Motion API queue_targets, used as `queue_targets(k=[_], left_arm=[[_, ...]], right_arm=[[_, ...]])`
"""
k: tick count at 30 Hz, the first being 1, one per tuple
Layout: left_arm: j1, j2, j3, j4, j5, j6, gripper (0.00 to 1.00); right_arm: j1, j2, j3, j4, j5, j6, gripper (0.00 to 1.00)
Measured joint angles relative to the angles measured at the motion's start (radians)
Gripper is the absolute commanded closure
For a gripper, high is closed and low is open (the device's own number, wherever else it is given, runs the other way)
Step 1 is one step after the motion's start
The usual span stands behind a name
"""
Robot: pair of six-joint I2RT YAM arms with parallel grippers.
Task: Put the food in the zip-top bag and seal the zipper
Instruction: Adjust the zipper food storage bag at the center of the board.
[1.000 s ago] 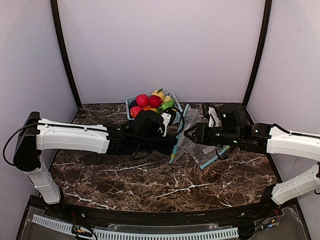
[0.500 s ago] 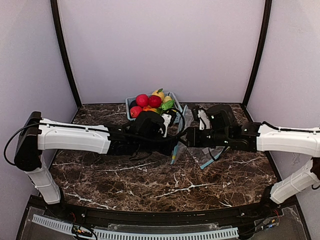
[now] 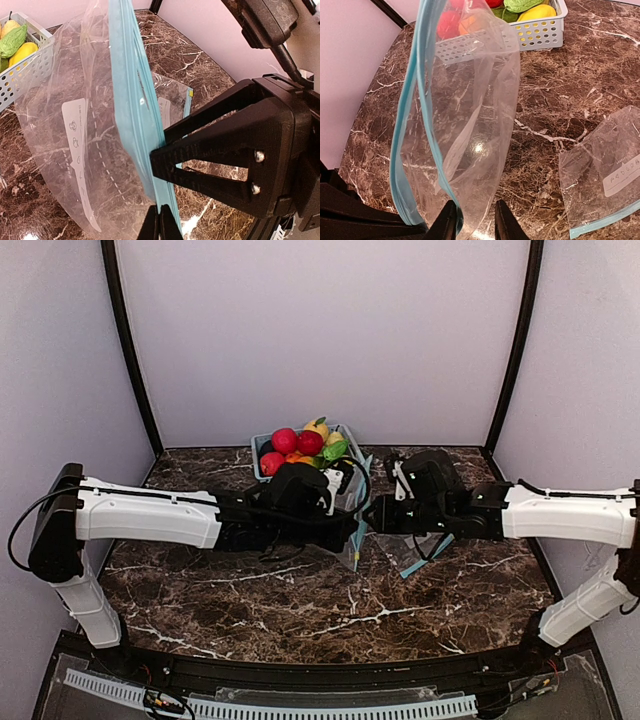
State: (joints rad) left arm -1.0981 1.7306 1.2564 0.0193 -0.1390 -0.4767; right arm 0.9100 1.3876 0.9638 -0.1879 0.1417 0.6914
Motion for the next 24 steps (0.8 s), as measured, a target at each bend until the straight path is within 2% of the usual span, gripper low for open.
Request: queue_targets(k=[3, 5, 19, 21, 23, 24], left_arm=[[0.000, 0.000, -0.003, 0.002, -0.001, -0.006, 0.99], [0.000, 0.000, -0.009, 0.006, -0.004, -0.008, 0.99], [0.065, -0.067, -0.190, 0.019, -0.074, -0.125, 0.99], [0.075, -0.071, -0.194, 0.030, -0.062, -0.135, 0.95], [0.080, -0.074, -0.196, 0.043, -0.043, -0.137, 0.84], [0.080, -0.074, -0.197, 0.051, -0.032, -0.130, 0.75]], right_arm=[[0.000, 0.008, 0.002, -0.002, 0.014, 0.000, 0.95], [0.000, 0.010, 0.003, -0.004, 0.019, 0.001, 1.00], [0.003, -0.029, -0.001, -0.062, 0.049, -0.008, 1.00], [0.006, -0.036, -0.001, -0.061, 0.023, -0.023, 1.00], [0.006, -0.041, -0.003, -0.059, -0.007, -0.039, 1.00], [0.006, -0.043, -0.006, -0.053, -0.021, -0.047, 1.00]])
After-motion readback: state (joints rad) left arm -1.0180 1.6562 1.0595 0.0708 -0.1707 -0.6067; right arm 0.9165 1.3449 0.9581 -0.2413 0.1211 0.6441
